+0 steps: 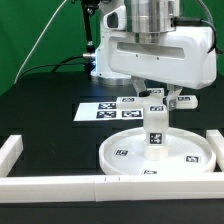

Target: Assemble round table

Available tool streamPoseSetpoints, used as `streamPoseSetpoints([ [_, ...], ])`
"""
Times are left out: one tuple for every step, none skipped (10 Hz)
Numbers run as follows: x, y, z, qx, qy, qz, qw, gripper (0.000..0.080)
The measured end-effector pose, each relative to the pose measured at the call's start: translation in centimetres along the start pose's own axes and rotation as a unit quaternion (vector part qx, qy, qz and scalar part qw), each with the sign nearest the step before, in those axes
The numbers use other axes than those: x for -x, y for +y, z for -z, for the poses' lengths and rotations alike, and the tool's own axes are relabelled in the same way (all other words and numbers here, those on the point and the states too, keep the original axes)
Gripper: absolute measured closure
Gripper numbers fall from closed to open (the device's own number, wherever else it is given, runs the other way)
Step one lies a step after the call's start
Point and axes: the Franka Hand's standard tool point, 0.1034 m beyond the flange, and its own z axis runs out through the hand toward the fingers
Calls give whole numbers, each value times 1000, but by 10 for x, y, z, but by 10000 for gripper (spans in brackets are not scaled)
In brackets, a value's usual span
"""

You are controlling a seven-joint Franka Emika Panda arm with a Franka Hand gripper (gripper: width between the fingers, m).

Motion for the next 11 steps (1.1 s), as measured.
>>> streamPoseSetpoints([
  [0, 0, 0, 0, 0, -46, 999, 357],
  [1, 0, 0, 0, 1, -78, 997, 357],
  [0, 0, 0, 0, 1, -84, 996, 357],
  [1, 0, 0, 0, 1, -82, 997, 357],
  [2, -1, 2, 0, -1, -80, 997, 219],
  [9, -5, 15, -1, -10, -77, 997, 170],
  [13, -9, 32, -7, -18, -73, 997, 170],
  [13, -11, 42, -13, -19, -71, 997, 154],
  [13, -10, 37, -11, -17, -71, 997, 154],
  [13, -10, 37, -11, -17, -70, 997, 151],
  [13, -11, 37, -11, -17, -70, 997, 151],
])
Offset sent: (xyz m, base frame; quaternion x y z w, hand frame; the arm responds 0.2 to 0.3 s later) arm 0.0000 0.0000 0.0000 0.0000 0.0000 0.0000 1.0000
